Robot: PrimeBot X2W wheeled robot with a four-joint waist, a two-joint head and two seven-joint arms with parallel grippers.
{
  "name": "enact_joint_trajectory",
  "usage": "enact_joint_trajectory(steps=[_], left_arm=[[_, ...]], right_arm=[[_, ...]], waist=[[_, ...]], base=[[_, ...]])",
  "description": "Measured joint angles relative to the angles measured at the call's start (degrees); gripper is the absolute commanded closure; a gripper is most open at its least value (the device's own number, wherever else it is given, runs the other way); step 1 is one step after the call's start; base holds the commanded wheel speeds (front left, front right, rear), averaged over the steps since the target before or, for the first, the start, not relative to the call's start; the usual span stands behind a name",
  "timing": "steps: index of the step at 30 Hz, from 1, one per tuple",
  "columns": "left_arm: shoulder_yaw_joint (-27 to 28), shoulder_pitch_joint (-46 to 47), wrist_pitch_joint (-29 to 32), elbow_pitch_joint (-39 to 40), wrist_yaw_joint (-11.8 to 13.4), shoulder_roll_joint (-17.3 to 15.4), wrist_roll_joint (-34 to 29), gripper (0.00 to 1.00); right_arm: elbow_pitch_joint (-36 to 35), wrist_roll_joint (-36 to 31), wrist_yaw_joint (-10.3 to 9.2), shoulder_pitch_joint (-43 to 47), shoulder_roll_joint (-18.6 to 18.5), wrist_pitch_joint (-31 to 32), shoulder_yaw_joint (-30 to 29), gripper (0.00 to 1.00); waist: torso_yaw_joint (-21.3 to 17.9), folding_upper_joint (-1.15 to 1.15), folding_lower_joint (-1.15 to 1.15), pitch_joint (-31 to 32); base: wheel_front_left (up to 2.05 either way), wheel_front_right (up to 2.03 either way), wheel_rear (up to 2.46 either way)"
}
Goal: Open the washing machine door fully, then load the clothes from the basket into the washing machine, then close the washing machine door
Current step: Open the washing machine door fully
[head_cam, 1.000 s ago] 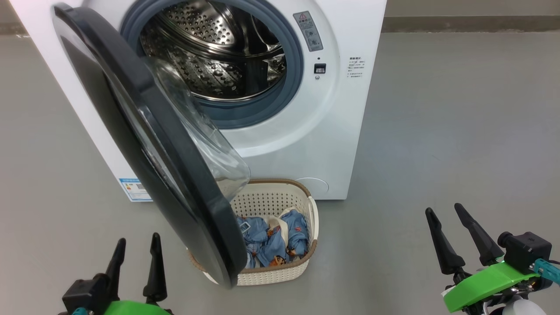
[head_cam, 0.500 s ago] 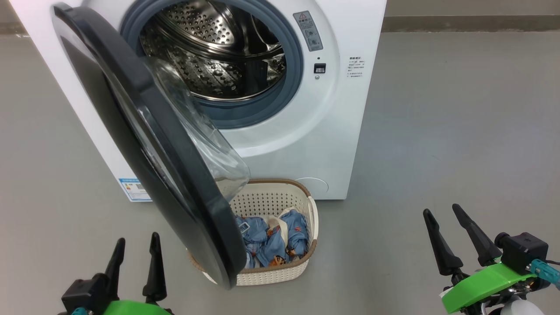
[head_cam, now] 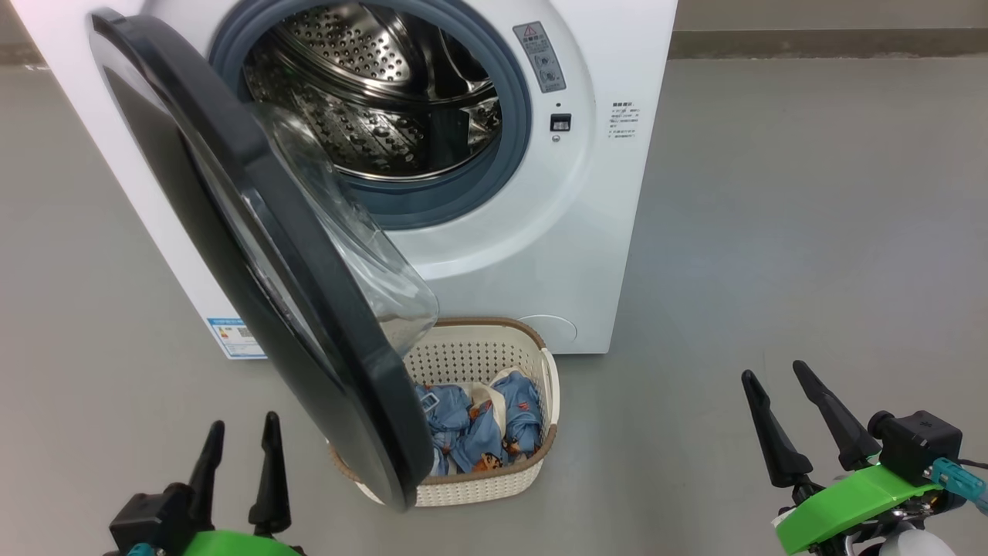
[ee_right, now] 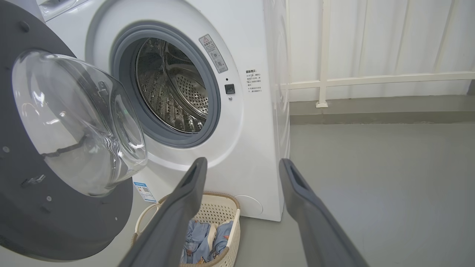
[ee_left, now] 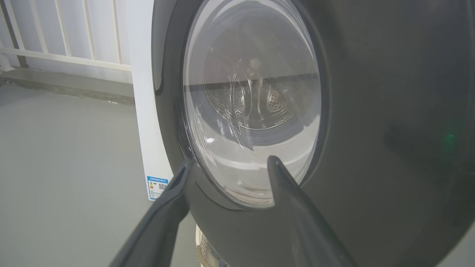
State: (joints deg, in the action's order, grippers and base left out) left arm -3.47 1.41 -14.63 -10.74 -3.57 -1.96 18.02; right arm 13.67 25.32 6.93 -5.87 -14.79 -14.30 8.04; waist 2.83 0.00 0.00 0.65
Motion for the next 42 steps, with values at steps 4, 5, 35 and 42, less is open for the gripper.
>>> enact_joint_trajectory(steps=[4, 5, 35, 42], left_arm=[[-0.04, 0.01, 0.0, -0.11, -0.24, 0.0, 0.0, 1.0], [-0.03, 0.01, 0.0, 0.07, -0.27, 0.0, 0.0, 1.0], [-16.1, 2.48, -0.08, 27.17, -1.33, -0.4, 1.15, 1.0], [-20.6, 2.57, -0.07, 20.47, -1.32, -0.62, 3.79, 1.0]], right_arm=[[-0.01, 0.01, 0.0, 0.01, 0.0, 0.0, 0.08, 0.0], [-0.01, 0.02, 0.0, 0.01, 0.0, 0.0, 0.09, 0.0], [-0.19, 0.55, 0.0, 0.01, 0.21, 0.0, 2.16, 0.0], [-0.11, 0.63, 0.0, -0.01, 0.27, 0.0, 2.76, 0.0]], waist=[[0.07, 0.0, 0.0, 0.17], [0.11, 0.0, 0.0, 0.2], [-0.11, 0.0, 0.0, 0.2], [-1.34, 0.0, 0.0, -0.15]], base=[[0.0, 0.0, 0.0], [0.0, 0.0, 0.0], [0.0, 0.0, 0.0], [0.0, 0.0, 0.0]])
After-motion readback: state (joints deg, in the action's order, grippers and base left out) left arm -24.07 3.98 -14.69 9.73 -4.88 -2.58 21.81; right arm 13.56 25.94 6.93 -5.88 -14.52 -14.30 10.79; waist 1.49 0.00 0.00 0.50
